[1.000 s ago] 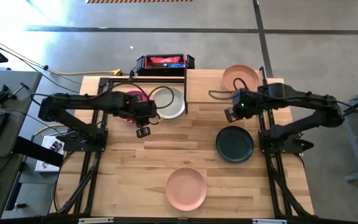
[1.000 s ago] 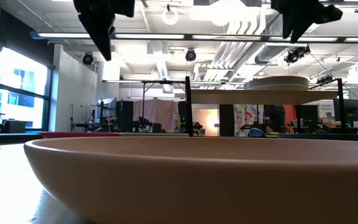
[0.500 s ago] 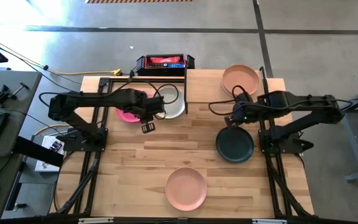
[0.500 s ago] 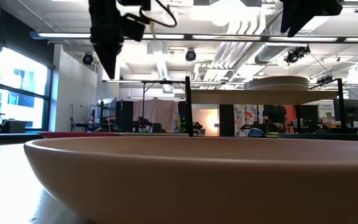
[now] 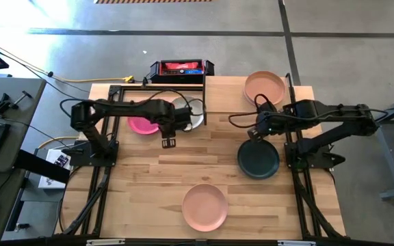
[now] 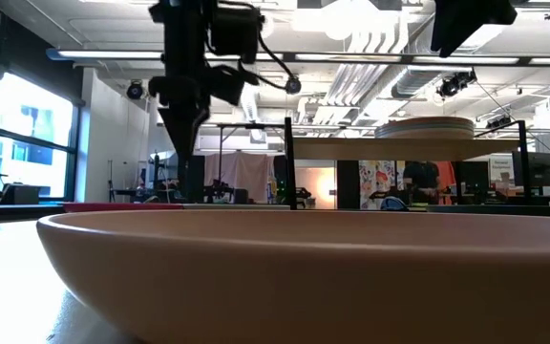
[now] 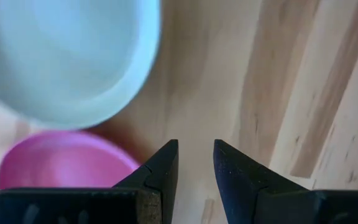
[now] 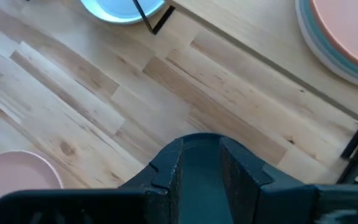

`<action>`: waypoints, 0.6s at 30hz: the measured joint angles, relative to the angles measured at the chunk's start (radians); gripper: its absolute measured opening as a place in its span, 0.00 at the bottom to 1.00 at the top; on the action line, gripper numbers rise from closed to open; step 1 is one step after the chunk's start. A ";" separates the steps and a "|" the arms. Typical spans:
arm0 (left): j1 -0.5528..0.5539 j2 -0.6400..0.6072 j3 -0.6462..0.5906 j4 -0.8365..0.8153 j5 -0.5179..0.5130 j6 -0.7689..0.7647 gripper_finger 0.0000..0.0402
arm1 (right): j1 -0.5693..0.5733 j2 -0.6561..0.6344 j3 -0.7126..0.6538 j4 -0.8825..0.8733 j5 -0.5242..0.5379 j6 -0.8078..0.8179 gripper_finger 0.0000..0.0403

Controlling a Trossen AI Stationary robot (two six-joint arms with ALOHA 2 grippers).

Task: Place and stack plates onto a shelf
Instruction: Put the pink plate on the shelf

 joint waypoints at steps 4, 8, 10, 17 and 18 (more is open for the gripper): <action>0.000 0.062 0.000 0.034 0.018 0.025 0.22 | 0.000 0.000 0.000 0.000 0.000 -0.024 0.21; 0.000 0.106 0.000 0.043 0.019 0.024 0.22 | 0.000 0.000 0.000 -0.001 0.001 -0.046 0.21; -0.001 0.119 0.000 0.039 0.019 0.021 0.22 | 0.000 0.000 0.000 -0.001 0.008 -0.046 0.21; -0.001 0.103 -0.002 -0.077 0.013 -0.011 0.22 | 0.000 0.000 0.000 -0.003 0.050 -0.052 0.21; 0.002 0.091 -0.019 -0.085 0.013 -0.011 0.22 | 0.000 0.000 0.000 -0.003 0.050 -0.057 0.21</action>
